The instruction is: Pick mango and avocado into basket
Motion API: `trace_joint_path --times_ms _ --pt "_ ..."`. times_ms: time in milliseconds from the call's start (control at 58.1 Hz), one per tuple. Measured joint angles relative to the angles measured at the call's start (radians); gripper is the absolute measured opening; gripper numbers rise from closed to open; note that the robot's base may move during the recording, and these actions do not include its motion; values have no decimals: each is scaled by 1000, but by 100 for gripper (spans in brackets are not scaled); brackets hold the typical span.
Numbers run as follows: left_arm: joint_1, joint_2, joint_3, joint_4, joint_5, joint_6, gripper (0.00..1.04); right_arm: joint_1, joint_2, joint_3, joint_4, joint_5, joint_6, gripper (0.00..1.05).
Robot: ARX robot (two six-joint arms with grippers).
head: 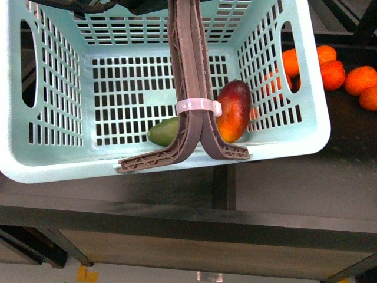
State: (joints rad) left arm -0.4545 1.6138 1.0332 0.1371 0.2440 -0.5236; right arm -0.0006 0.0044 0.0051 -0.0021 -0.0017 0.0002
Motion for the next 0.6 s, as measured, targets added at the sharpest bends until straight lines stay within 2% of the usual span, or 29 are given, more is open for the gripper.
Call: trace_joint_path --times_ms 602 --pt "0 0 0 0 -3 0 6 0 0 0 0 0 0 97"
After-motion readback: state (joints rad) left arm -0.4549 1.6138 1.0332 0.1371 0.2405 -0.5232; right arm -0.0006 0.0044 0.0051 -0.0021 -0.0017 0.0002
